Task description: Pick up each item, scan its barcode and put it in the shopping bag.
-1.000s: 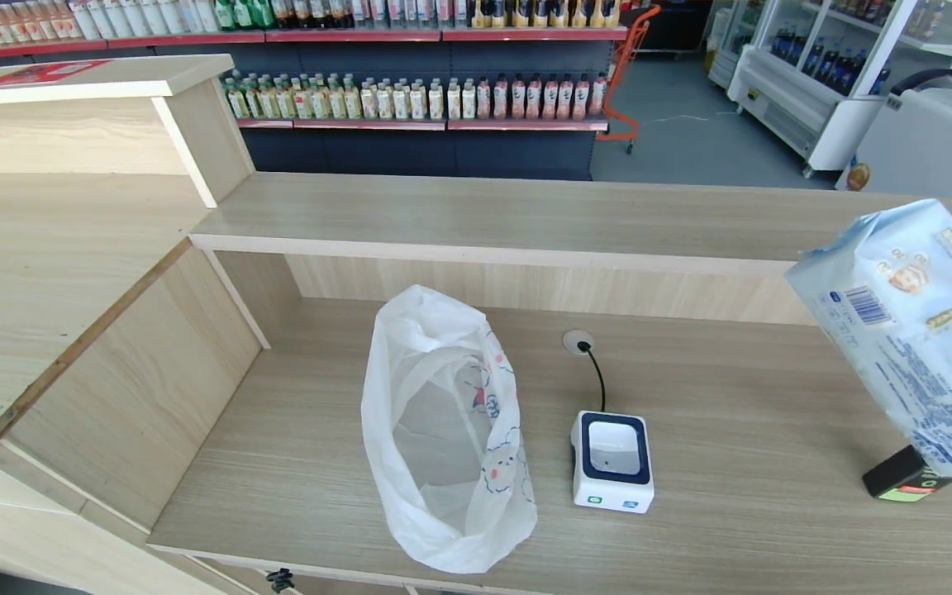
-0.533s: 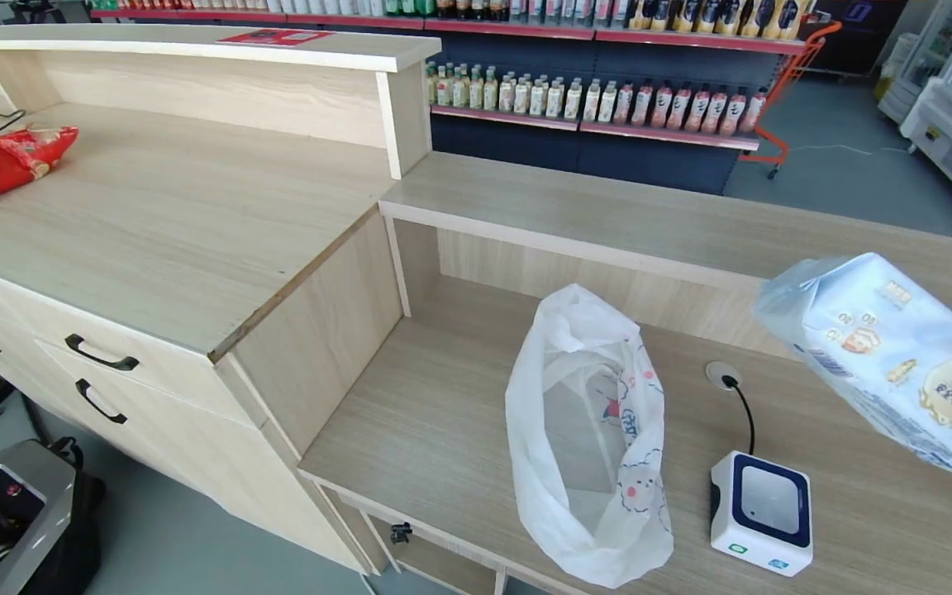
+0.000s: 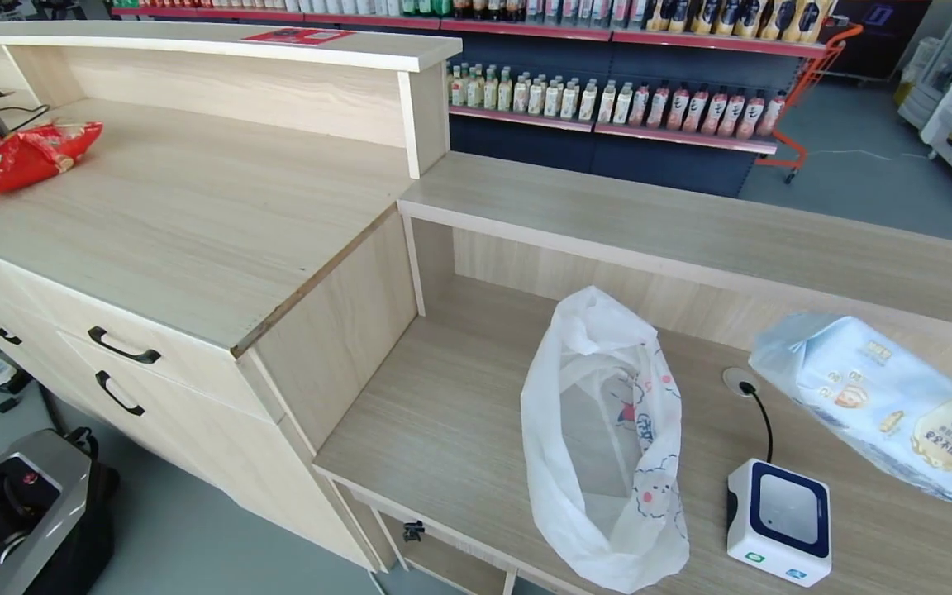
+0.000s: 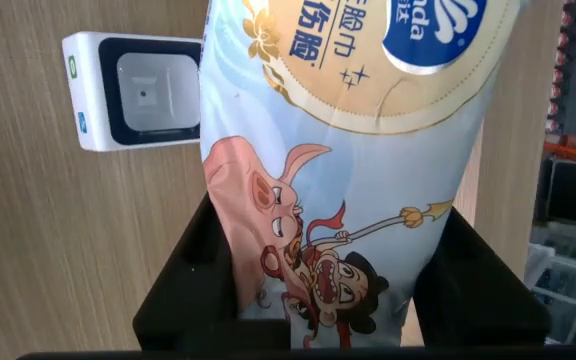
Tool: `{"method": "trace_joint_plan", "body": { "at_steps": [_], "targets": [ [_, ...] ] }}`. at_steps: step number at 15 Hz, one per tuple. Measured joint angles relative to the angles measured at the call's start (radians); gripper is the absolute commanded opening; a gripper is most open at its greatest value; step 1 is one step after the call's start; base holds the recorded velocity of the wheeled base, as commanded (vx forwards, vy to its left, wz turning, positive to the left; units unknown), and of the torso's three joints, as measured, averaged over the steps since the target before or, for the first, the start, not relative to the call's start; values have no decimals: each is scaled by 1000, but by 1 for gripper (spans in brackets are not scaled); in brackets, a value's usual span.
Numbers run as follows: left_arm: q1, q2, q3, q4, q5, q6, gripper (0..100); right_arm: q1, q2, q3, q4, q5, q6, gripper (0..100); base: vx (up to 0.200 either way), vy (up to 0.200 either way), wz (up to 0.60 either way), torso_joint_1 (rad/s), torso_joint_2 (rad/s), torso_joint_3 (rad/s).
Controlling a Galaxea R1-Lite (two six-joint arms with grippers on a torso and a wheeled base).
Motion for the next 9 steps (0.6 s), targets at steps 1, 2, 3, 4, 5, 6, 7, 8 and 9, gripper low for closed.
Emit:
{"method": "trace_joint_plan", "body": {
  "at_steps": [1, 2, 3, 4, 5, 6, 7, 8, 9],
  "targets": [
    [0, 0, 0, 0, 0, 0, 100, -2, 37, 8, -29, 5, -5, 0, 0, 0, 0, 0, 0, 0],
    [0, 0, 0, 0, 1, 0, 100, -2, 74, 11, -90, 5, -9, 0, 0, 0, 0, 0, 0, 0],
    [0, 0, 0, 0, 1, 0, 100, -1, 111, 13, -170, 3, -12, 0, 0, 0, 0, 0, 0, 0],
    [1, 0, 0, 0, 0, 0, 100, 0, 140, 27, -235, 2, -16, 0, 0, 0, 0, 0, 0, 0],
    [0, 0, 0, 0, 0, 0, 100, 1, 167, 50, -315, 2, -24, 0, 0, 0, 0, 0, 0, 0],
    [0, 0, 0, 0, 1, 0, 100, 2, 192, 86, -397, 2, -29, 0, 0, 0, 0, 0, 0, 0],
    [0, 0, 0, 0, 0, 0, 100, 2, 216, 127, -485, 2, -32, 0, 0, 0, 0, 0, 0, 0],
    [0, 0, 0, 0, 1, 0, 100, 3, 239, 175, -576, 3, -34, 0, 0, 0, 0, 0, 0, 0],
    [0, 0, 0, 0, 1, 0, 100, 5, 259, 218, -652, 3, -39, 0, 0, 0, 0, 0, 0, 0]
  ]
}}
